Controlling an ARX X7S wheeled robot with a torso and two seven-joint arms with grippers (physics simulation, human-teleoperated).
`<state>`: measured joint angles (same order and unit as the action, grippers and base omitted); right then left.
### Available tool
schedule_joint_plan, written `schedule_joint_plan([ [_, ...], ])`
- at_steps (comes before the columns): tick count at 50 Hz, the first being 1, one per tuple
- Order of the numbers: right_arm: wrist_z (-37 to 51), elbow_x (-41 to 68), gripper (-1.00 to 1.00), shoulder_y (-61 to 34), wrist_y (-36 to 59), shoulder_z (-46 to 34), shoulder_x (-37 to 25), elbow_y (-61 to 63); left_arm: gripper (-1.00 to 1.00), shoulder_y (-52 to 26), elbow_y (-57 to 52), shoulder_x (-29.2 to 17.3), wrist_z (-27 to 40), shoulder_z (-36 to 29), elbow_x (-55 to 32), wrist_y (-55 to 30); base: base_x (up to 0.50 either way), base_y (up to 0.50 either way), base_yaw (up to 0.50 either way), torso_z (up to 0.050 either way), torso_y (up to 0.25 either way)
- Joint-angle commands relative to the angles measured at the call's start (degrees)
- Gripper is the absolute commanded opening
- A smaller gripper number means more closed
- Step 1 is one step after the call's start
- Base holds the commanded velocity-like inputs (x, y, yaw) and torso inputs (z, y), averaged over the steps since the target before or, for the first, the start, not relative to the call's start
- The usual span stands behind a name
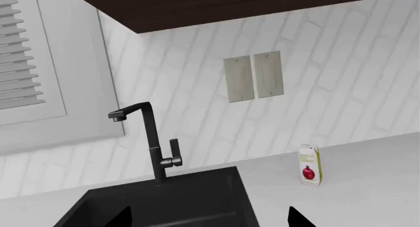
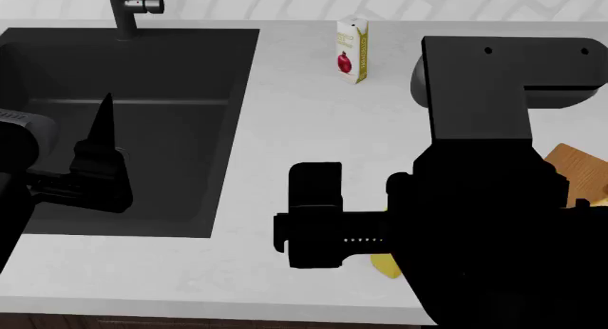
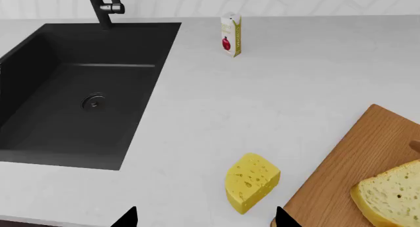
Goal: Pick up the wedge of cheese and place it on the slice of bread to prepare a simple cheese on bread dish.
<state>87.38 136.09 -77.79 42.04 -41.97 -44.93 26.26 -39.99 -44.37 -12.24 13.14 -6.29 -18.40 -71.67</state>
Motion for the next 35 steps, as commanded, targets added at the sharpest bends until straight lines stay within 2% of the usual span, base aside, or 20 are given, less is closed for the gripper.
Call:
schedule_joint_plan([
  [1,1.5,8.0,1.00,-9.1,-7.5,-13.8,-3.2,-3.5,1.00,0.2,0.0,-0.2,0.3,-0.1,-0.3,0.2,0.00,0.00,0.00,0.000,0.000],
  [18,-4.3,-0.9,1.00,-16.8,0.7,-22.8,8.6,-24.9,1.00,0.3,-0.3,-0.6,0.7,0.0,-0.8,0.5,0.00,0.00,0.00,0.000,0.000],
  [35,-8.1,-8.1,1.00,-14.3,1.7,-27.7,14.1,-31.5,1.00,0.2,-0.5,-0.8,1.2,0.0,-1.2,0.5,0.00,0.00,0.00,0.000,0.000],
])
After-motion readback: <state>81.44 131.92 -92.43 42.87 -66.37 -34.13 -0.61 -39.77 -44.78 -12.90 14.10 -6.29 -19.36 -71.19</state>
